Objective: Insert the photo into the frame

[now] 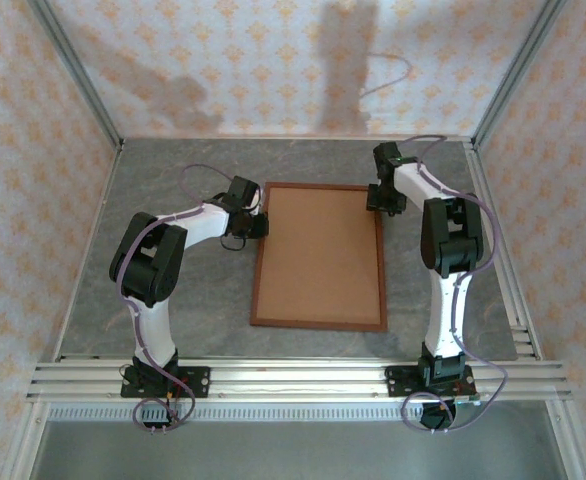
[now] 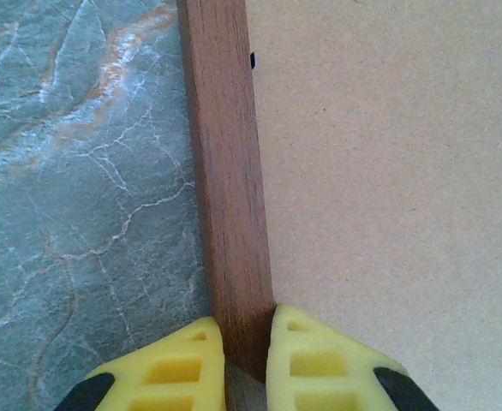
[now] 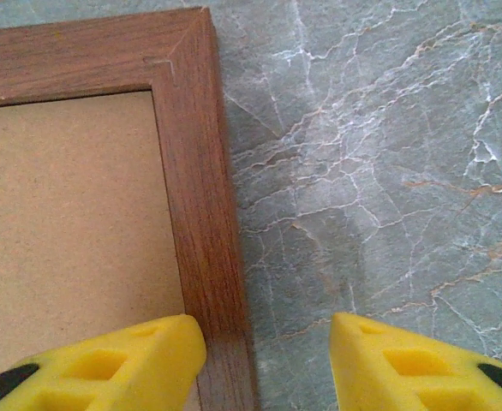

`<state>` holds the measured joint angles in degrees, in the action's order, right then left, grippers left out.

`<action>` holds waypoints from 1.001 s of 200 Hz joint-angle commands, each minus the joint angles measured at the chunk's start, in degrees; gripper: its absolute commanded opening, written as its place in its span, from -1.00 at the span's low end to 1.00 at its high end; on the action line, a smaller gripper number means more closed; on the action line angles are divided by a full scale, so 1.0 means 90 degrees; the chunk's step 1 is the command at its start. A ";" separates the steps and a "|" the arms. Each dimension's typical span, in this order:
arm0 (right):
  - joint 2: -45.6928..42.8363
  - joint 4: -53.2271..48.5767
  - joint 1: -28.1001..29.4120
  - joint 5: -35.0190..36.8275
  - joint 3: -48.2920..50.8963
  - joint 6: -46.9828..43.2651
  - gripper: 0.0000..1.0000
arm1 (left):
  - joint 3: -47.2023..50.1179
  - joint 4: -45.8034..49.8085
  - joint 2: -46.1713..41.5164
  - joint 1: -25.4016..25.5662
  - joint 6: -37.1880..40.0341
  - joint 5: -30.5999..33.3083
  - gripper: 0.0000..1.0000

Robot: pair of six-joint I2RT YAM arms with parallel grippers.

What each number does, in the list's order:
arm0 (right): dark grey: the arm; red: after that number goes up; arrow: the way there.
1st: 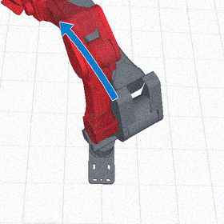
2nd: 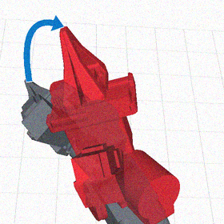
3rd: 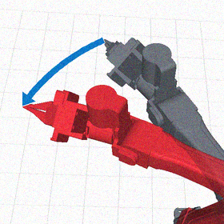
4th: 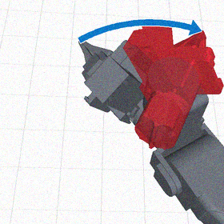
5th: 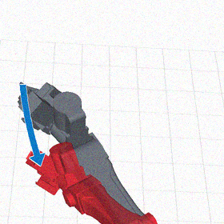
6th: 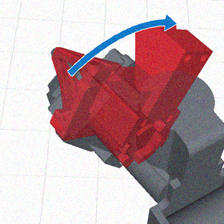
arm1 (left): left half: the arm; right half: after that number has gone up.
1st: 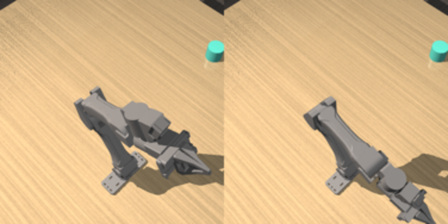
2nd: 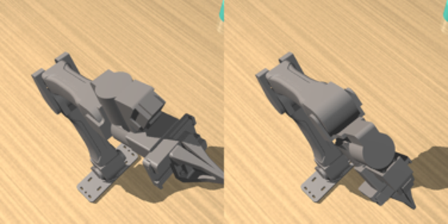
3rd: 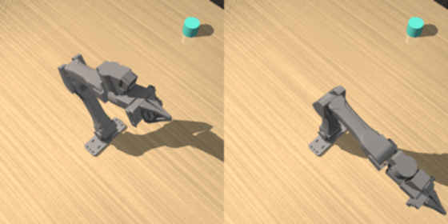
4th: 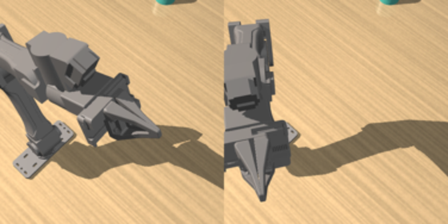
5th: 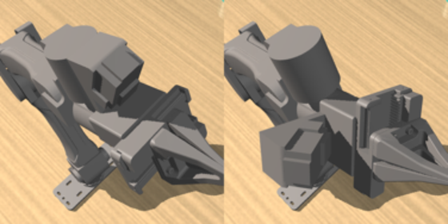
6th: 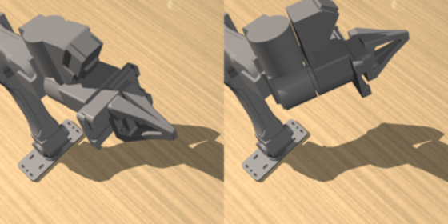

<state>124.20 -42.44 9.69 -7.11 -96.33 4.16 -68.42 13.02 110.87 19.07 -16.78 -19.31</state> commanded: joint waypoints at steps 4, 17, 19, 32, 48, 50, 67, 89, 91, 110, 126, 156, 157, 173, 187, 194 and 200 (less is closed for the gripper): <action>0.0408 -0.0490 0.0386 -0.0381 0.0118 -0.0124 -0.03 | 0.0106 0.0466 -0.0025 -0.0007 0.0165 -0.0076 -0.74; 0.0428 -0.0518 0.0435 -0.0396 0.0107 -0.0124 -0.03 | 0.0103 0.0468 -0.0026 0.0000 0.0169 -0.0080 -0.74; 0.0421 -0.0517 0.0444 -0.0407 0.0113 -0.0129 -0.03 | 0.0103 0.0468 -0.0029 -0.0002 0.0173 -0.0088 -0.74; 0.0411 -0.0528 0.0512 -0.0293 0.0125 -0.0147 -0.03 | 0.0112 0.0468 -0.0029 0.0000 0.0171 -0.0085 -0.74; 0.0409 -0.0528 0.0510 -0.0261 0.0149 -0.0146 -0.03 | 0.0114 0.0468 -0.0028 0.0000 0.0174 -0.0089 -0.74; 0.0409 -0.0522 0.0511 -0.0261 0.0148 -0.0147 -0.03 | 0.0113 0.0468 -0.0025 0.0000 0.0174 -0.0088 -0.74; 0.0423 -0.0535 0.0515 -0.0253 0.0129 -0.0129 -0.05 | 0.0110 0.0468 -0.0053 0.0000 0.0178 -0.0091 -0.74; 0.0440 -0.0593 0.0522 -0.0311 0.0050 -0.0180 -0.05 | 0.0113 0.0463 -0.0061 -0.0005 0.0175 -0.0097 -0.74; 0.0436 -0.0589 0.0524 -0.0332 0.0050 -0.0199 -0.05 | 0.0115 0.0467 -0.0067 -0.0001 0.0174 -0.0095 -0.75; 0.0320 -0.0533 0.0552 -0.0531 0.0086 -0.0336 -0.05 | 0.0133 0.0468 -0.0090 -0.0002 0.0175 -0.0091 -0.75; 0.0184 -0.0496 0.0578 -0.0703 0.0139 -0.0394 -0.06 | 0.0202 0.0461 -0.0121 -0.0002 0.0146 -0.0090 -0.75; -0.0280 -0.0392 0.0583 -0.0720 0.0524 -0.0202 -0.07 | 0.0502 0.0429 -0.0447 0.0000 0.0053 0.0103 -0.76; -0.0302 -0.0388 0.0578 -0.0697 0.0541 -0.0191 -0.07 | 0.0507 0.0429 -0.0455 -0.0005 0.0055 0.0109 -0.76; -0.0828 -0.0311 0.0568 -0.0077 0.0869 0.0002 -0.01 | 0.0663 0.0441 -0.0499 -0.0005 0.0040 0.0265 -0.76; -0.1339 -0.0312 0.0506 0.0421 0.1120 0.0139 0.05 | 0.0701 0.0496 -0.0485 -0.0012 0.0048 0.0348 -0.77; -0.1573 -0.0338 0.0481 0.0597 0.1230 0.0181 0.07 | 0.0720 0.0507 -0.0478 -0.0010 0.0053 0.0381 -0.77; -0.1767 -0.0366 0.0467 0.0725 0.1324 0.0215 0.09 | 0.0740 0.0507 -0.0473 -0.0014 0.0041 0.0409 -0.77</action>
<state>116.62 -42.96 13.80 -6.50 -86.96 4.05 -63.68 13.65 106.94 18.74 -16.86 -17.96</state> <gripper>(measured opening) 0.531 0.120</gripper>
